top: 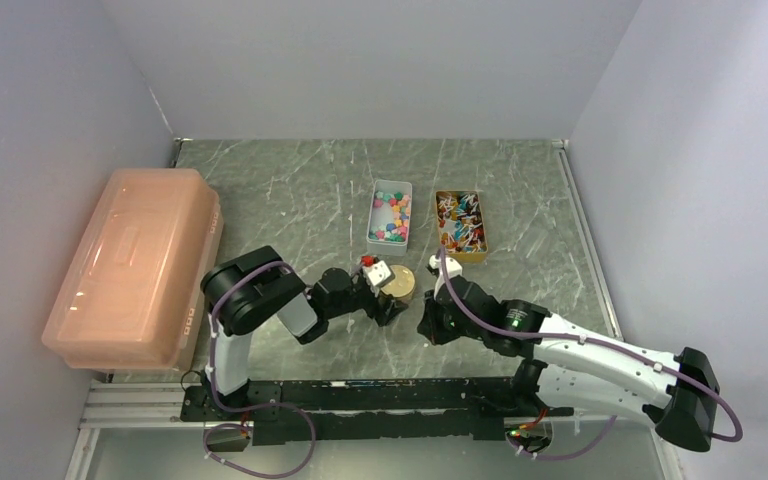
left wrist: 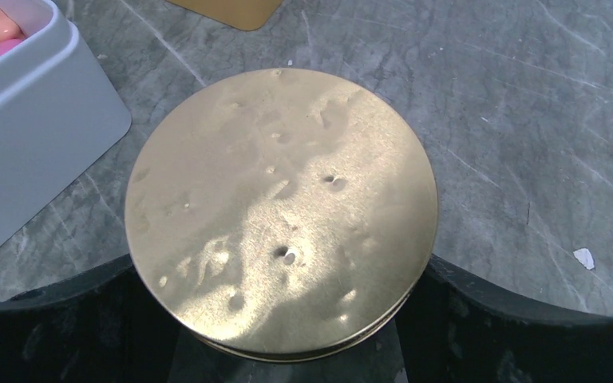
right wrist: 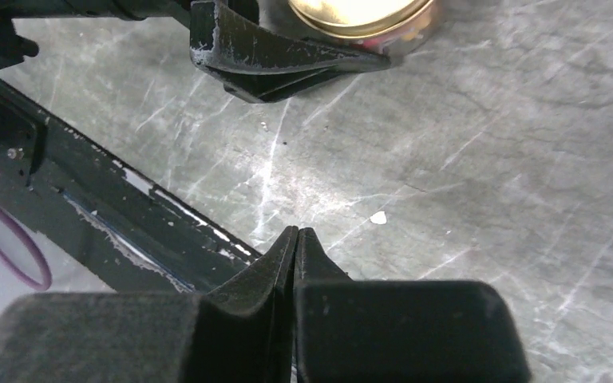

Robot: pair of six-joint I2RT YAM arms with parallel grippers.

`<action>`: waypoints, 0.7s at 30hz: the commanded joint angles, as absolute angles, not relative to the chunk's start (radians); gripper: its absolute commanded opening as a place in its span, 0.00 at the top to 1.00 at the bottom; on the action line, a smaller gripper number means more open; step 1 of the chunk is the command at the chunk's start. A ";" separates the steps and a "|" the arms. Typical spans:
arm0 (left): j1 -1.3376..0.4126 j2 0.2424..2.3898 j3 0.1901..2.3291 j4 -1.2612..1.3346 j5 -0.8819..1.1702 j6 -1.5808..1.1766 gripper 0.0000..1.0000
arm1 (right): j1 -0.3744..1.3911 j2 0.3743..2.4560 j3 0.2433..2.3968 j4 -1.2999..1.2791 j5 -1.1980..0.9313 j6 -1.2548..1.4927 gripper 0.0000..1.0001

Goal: Pack the candies
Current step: Screw the bottle lid onto the packing bottle.

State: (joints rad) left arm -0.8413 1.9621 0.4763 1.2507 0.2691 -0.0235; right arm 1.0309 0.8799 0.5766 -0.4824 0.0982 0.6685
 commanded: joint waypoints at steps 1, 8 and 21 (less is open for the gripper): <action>-0.839 1.957 0.471 0.969 0.249 -0.077 0.68 | 1.024 0.872 0.640 -0.564 0.182 0.607 0.96; -0.840 1.901 0.516 0.841 0.252 -0.060 0.65 | 0.988 0.890 0.698 -0.586 0.211 0.542 0.94; -0.842 1.835 0.536 0.709 0.250 -0.040 0.03 | 0.949 0.866 0.674 -0.563 0.190 0.518 0.94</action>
